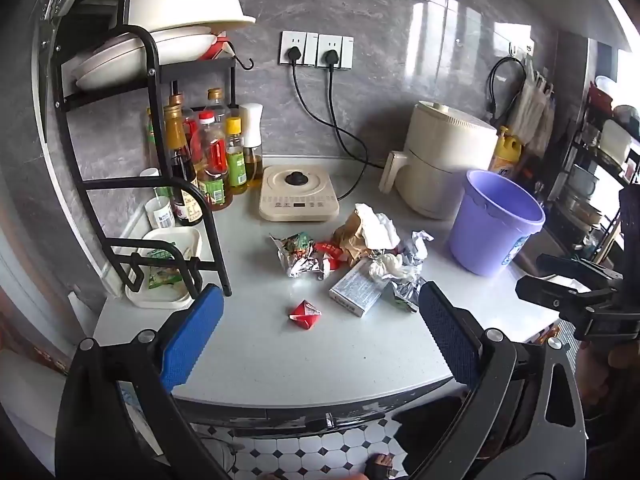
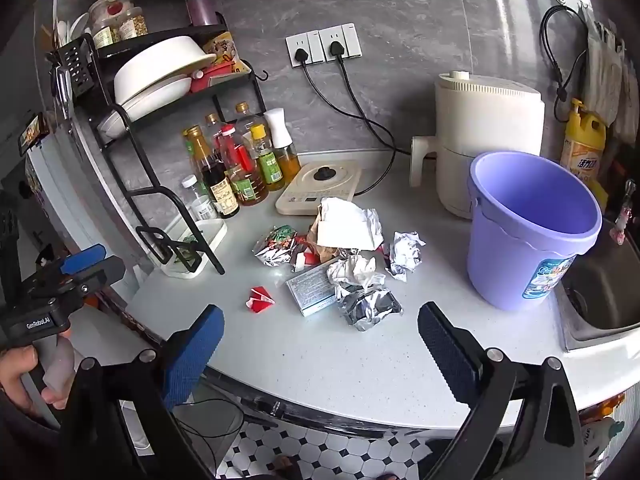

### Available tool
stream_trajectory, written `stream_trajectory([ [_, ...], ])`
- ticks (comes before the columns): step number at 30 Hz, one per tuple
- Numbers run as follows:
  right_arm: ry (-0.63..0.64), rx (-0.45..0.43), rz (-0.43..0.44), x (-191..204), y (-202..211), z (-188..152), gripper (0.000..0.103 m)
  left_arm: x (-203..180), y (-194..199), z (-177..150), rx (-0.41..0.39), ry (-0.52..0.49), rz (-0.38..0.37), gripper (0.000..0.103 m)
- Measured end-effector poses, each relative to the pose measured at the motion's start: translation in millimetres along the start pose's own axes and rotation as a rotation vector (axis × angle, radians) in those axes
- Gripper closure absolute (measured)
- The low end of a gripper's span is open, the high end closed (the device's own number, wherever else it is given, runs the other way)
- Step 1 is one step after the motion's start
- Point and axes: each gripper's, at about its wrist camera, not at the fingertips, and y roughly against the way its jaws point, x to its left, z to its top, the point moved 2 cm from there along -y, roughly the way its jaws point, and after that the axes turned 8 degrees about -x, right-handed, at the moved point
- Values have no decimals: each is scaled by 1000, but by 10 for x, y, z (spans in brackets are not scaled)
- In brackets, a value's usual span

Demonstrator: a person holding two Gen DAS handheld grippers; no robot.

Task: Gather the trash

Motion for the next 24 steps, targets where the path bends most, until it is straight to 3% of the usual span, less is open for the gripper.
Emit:
stream_trajectory([
  [6,-2,-49,-67,-32,40,55,8,-14,-1,16,6,25,-20,6],
  [8,4,-35,-33,-33,61,3,8,-42,-9,29,4,20,-19,6],
  [24,17,-45,-59,-73,139,1,8,-107,53,22,-22,25,-50,6],
])
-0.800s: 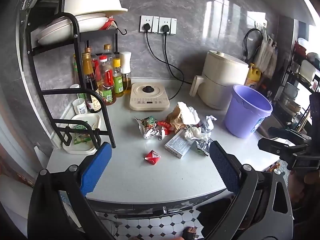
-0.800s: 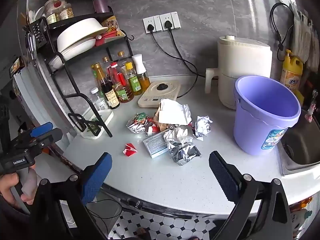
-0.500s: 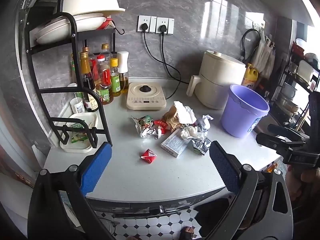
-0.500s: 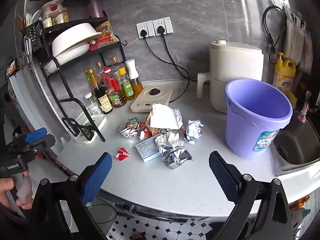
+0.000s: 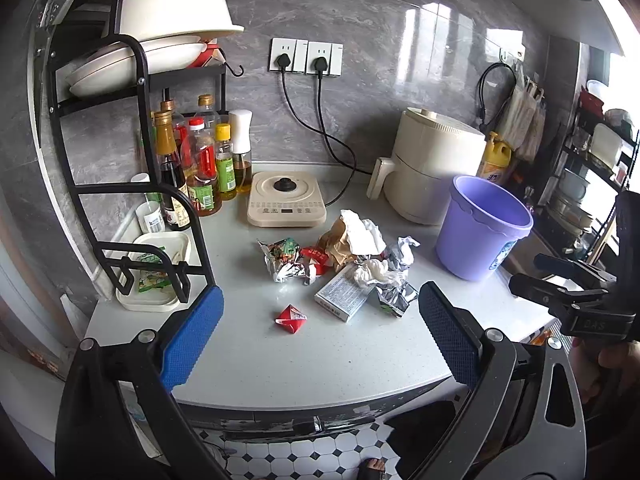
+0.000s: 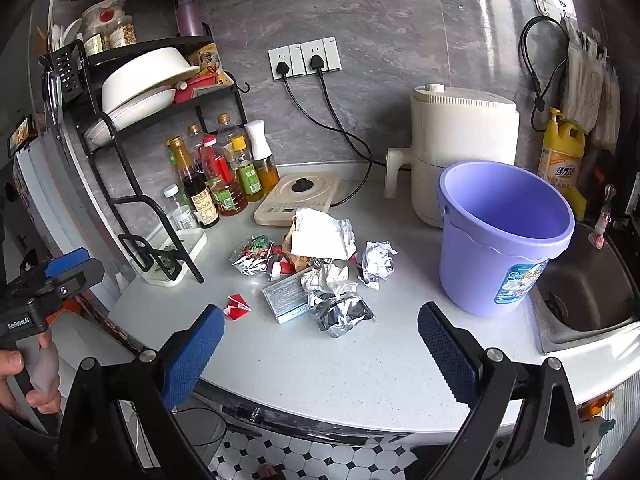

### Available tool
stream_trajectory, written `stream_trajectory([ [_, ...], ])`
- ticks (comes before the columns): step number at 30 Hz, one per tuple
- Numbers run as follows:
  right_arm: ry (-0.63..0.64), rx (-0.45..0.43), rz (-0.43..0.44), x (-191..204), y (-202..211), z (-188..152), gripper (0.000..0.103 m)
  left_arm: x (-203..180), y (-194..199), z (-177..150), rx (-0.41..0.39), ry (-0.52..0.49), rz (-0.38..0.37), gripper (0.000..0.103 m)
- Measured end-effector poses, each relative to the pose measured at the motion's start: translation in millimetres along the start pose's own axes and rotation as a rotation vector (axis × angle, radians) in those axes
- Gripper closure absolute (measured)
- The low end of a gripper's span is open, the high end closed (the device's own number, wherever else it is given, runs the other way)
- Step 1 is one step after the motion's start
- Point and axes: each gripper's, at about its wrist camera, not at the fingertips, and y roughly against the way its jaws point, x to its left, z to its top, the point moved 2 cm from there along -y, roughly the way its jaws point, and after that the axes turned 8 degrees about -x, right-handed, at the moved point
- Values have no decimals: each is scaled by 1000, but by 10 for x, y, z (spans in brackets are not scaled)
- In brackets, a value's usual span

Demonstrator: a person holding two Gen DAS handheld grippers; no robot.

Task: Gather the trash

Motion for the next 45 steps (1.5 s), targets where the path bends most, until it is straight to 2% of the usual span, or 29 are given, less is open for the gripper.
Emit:
stream_trajectory([
  [9,7,13,-8,54,-37,-21,8,33,33,-8,-4,-1,-7,6],
  [23,20,-12,-6,128,-42,36,8,92,54,19,-10,6,-14,6],
  [45,25,-17,-10,95,-98,97,8,70,-78,31,-2,14,-26,6],
])
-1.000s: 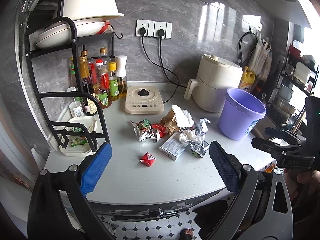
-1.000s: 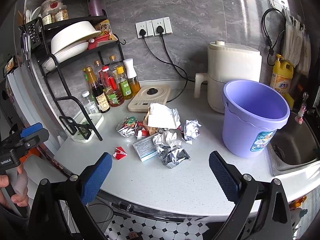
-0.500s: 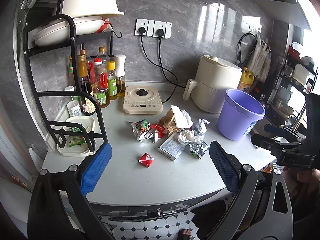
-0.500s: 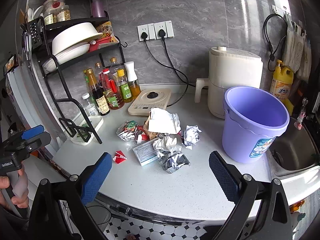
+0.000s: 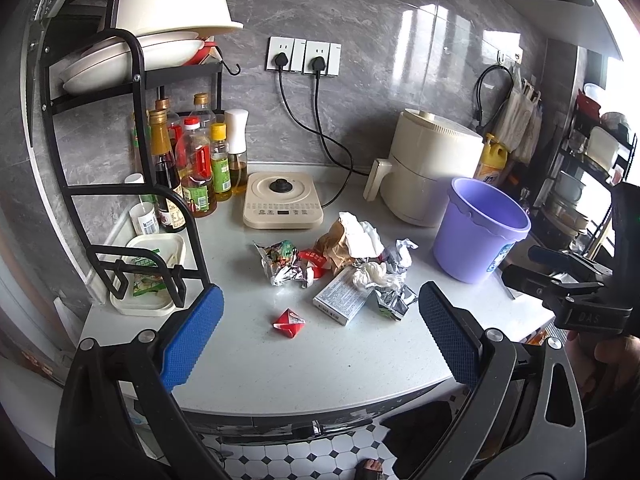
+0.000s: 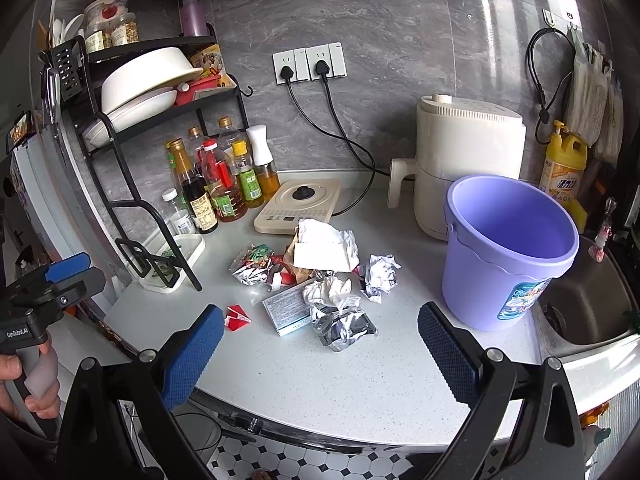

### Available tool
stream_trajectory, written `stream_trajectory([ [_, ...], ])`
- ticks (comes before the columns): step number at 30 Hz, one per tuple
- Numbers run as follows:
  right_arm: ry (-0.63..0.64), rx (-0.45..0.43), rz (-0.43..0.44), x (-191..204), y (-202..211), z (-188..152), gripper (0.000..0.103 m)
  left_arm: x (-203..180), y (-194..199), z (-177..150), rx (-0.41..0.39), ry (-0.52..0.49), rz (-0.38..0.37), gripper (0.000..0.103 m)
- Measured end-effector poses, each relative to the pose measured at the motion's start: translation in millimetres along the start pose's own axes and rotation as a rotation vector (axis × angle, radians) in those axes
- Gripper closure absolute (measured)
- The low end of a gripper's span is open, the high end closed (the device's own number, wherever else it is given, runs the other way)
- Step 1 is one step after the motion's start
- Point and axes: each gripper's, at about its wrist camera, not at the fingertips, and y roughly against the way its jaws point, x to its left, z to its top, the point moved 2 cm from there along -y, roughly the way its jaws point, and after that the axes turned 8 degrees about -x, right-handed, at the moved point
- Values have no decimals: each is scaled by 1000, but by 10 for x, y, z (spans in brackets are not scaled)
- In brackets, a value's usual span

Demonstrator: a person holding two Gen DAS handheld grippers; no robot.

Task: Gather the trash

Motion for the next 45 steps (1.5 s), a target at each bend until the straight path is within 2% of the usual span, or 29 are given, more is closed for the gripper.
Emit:
stream_trajectory([
  [11,-2,0,-3,-8,-10,15,8,33,-46,-10,9,13,-6,6],
  [22,-37,37,-8,-58,-200,-124,8,194,-353,-150,61,55,-53,6],
  [28,-21,58,-33,-60,-370,-270,8,281,-666,-309,114,66,-86,15],
  [35,-44,105,-64,-135,-574,-481,17,330,-1118,-553,186,60,-103,21],
  [38,-57,119,-78,-197,-653,-542,19,317,-1340,-679,213,18,-98,22],
  [45,-69,157,-99,-305,-776,-647,21,479,-1846,-929,289,29,-48,26],
])
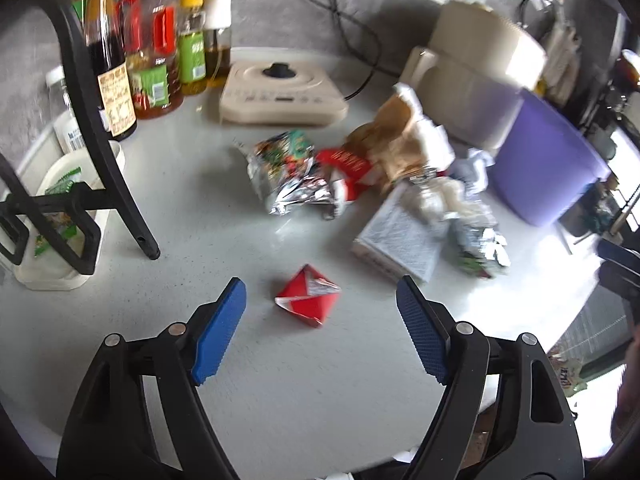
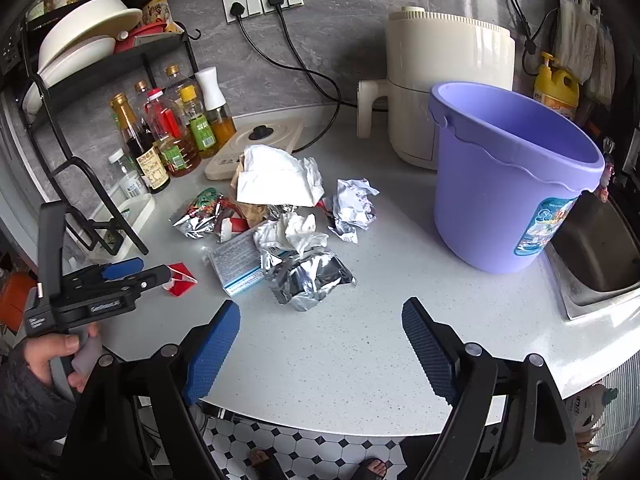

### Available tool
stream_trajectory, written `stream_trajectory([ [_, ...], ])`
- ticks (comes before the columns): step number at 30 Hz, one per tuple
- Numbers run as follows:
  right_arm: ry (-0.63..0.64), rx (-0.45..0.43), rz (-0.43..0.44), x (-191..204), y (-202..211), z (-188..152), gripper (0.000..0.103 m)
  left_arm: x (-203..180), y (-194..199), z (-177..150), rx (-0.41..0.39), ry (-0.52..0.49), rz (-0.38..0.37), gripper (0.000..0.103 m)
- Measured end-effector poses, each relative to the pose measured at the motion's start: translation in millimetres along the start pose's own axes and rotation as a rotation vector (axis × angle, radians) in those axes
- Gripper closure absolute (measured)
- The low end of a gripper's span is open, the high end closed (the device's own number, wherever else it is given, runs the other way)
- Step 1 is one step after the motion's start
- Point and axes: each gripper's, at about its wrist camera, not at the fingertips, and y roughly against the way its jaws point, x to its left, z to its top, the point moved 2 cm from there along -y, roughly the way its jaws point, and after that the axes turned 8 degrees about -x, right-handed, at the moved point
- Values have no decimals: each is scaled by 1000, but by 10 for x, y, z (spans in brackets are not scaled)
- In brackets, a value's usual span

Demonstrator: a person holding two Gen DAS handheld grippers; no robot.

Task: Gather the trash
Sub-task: 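Grasp the red paper packet with the left tool while the right tool grasps crumpled foil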

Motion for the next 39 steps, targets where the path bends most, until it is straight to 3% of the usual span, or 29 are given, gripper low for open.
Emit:
stream_trajectory([
  [3,-14,13,-6,-51,-23,-41,21,37,-199,-21,27,5,19,31],
  [5,-22,20,-8,-84,-36,-77,21,33,-316,-41,52,2,18,40],
  [9,-51,35,4,-146,-110,-156,21,-35,-427,-74,55,-49,33,42],
  [11,-55,34,19,-166,-186,-196,21,-76,-451,-74,51,-76,41,61],
  [14,-63,40,52,-180,-336,-209,21,-131,-457,-59,69,-94,43,74],
  [23,10,91,125,-90,-871,-69,20,-164,-134,72,34,-34,87,77],
  [26,38,121,138,-58,-1028,-42,13,-157,27,119,9,20,122,77],
  [33,180,107,169,227,-1243,37,10,-234,317,112,-49,111,156,77],
  [34,192,115,160,247,-1286,31,11,-233,353,109,-54,116,164,77],
  [36,198,147,150,254,-1347,2,36,-249,447,110,-68,124,181,77],
  [37,203,161,152,257,-1364,-12,42,-260,488,112,-76,127,184,77],
  [39,213,166,169,254,-1342,-34,73,-269,597,117,-101,140,190,77],
])
